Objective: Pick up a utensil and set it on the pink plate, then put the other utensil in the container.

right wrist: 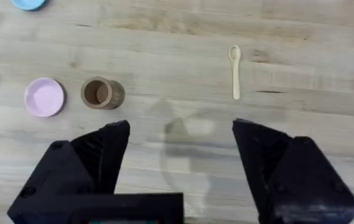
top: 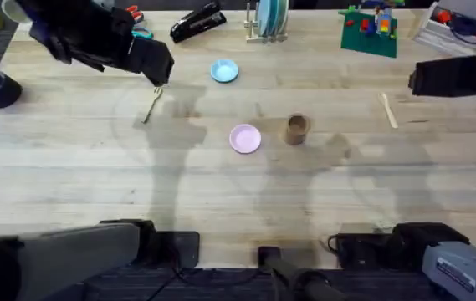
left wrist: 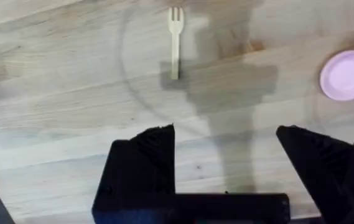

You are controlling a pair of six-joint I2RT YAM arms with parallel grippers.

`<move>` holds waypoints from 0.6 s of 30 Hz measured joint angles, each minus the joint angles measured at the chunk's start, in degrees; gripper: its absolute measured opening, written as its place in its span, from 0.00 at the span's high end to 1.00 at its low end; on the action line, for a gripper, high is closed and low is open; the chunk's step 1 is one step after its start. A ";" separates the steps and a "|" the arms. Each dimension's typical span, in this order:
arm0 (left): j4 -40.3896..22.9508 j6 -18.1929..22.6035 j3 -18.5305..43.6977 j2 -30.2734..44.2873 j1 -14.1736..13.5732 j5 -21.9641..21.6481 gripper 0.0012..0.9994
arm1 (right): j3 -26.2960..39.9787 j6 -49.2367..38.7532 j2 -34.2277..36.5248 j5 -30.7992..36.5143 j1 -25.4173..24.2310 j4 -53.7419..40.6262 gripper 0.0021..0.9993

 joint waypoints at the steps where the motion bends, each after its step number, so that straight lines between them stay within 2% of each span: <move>1: 0.52 0.29 0.00 0.79 0.57 -0.01 0.01 | 0.00 0.00 0.00 0.00 0.00 -0.02 0.01; 6: 5.44 1.83 -0.86 4.47 3.90 0.11 0.01 | 0.00 0.00 0.00 0.00 0.00 -0.12 0.01; 9: 9.68 2.99 -3.88 5.71 5.41 0.20 0.01 | 0.00 0.00 0.00 0.00 0.00 -0.73 0.01; 14: 15.46 4.94 -8.96 9.03 6.65 0.23 0.01 | 0.00 0.00 0.02 0.00 0.00 -0.76 0.01; 18: 18.46 5.92 -9.55 14.05 6.96 0.41 0.01 | 0.00 0.00 0.00 0.00 0.00 -0.79 0.01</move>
